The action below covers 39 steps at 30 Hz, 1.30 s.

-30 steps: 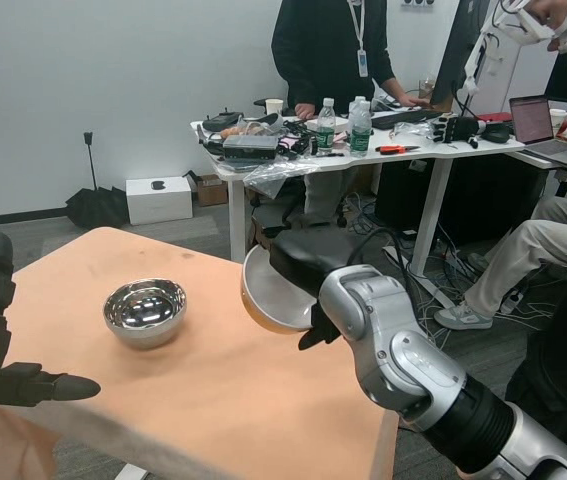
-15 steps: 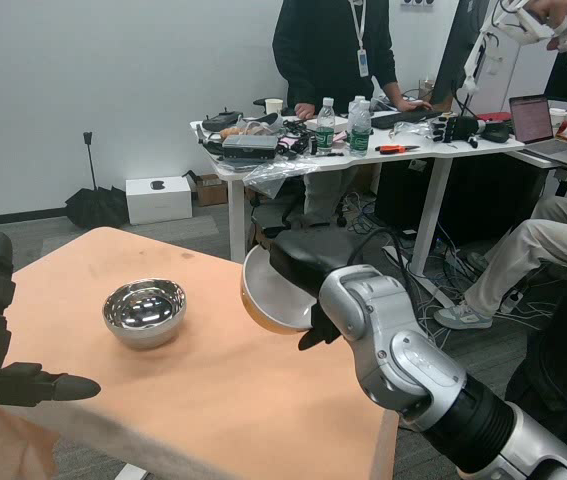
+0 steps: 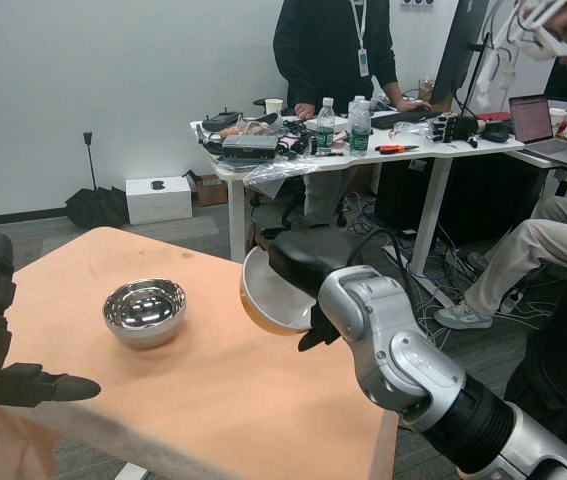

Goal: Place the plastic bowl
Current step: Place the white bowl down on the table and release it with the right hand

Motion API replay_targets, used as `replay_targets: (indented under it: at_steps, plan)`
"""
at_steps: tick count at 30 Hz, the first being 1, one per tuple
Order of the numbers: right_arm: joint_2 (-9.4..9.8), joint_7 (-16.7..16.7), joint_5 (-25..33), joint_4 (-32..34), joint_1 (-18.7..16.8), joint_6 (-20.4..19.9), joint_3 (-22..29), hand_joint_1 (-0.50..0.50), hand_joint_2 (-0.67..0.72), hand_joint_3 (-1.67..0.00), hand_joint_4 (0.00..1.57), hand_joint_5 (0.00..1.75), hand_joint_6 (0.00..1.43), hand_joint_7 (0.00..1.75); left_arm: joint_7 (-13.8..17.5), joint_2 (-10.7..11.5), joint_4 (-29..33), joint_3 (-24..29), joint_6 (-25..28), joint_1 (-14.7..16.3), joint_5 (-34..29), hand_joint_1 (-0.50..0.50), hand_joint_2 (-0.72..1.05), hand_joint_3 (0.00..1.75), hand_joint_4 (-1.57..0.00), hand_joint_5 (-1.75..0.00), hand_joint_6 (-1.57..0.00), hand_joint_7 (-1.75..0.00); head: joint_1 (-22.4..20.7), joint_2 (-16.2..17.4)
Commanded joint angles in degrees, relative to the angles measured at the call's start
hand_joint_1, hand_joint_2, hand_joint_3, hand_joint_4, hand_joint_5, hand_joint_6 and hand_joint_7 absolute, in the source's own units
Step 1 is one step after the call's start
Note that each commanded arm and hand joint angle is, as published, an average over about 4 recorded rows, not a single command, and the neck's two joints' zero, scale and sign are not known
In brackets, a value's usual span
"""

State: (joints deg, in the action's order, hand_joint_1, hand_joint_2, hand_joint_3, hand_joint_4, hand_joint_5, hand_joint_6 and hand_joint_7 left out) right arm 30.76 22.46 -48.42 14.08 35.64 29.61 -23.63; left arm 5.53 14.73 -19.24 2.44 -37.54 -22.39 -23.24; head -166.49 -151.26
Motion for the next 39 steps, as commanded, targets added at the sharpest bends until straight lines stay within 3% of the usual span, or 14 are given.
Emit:
replay_targets:
  at_steps: [1, 12, 39]
  plan:
    - [0.44, 0.22, 0.7, -2.04, 1.36, 0.18, -2.87, -0.5, -0.6, -1.63, 1.11, 1.55, 0.93, 1.61, 0.01, 0.39, -0.53, -0.07, -0.56, -0.11, -0.32, -0.5, -0.1, 0.07, 0.0, 0.0, 0.0, 0.0, 0.0, 0.0]
    - [-0.06, 0.22, 5.51, -13.64, 7.18, -0.1, -14.01, -0.5, -0.6, -1.61, 1.11, 1.55, 0.88, 1.61, 0.01, 0.21, -0.62, -0.16, -1.07, 0.02, -0.61, -0.5, -0.1, 0.0, 0.0, 0.0, 0.0, 0.0, 0.0, 0.0]
    - [-0.52, 0.0, 5.62, -13.51, 6.98, -0.21, -12.75, -0.5, -0.6, -1.59, 1.11, 1.55, 0.88, 1.61, 0.01, 0.21, -0.8, -0.25, -1.31, 0.33, -0.93, -0.5, -0.1, 0.04, 0.0, 0.0, 0.0, 0.0, 0.64, 0.23]
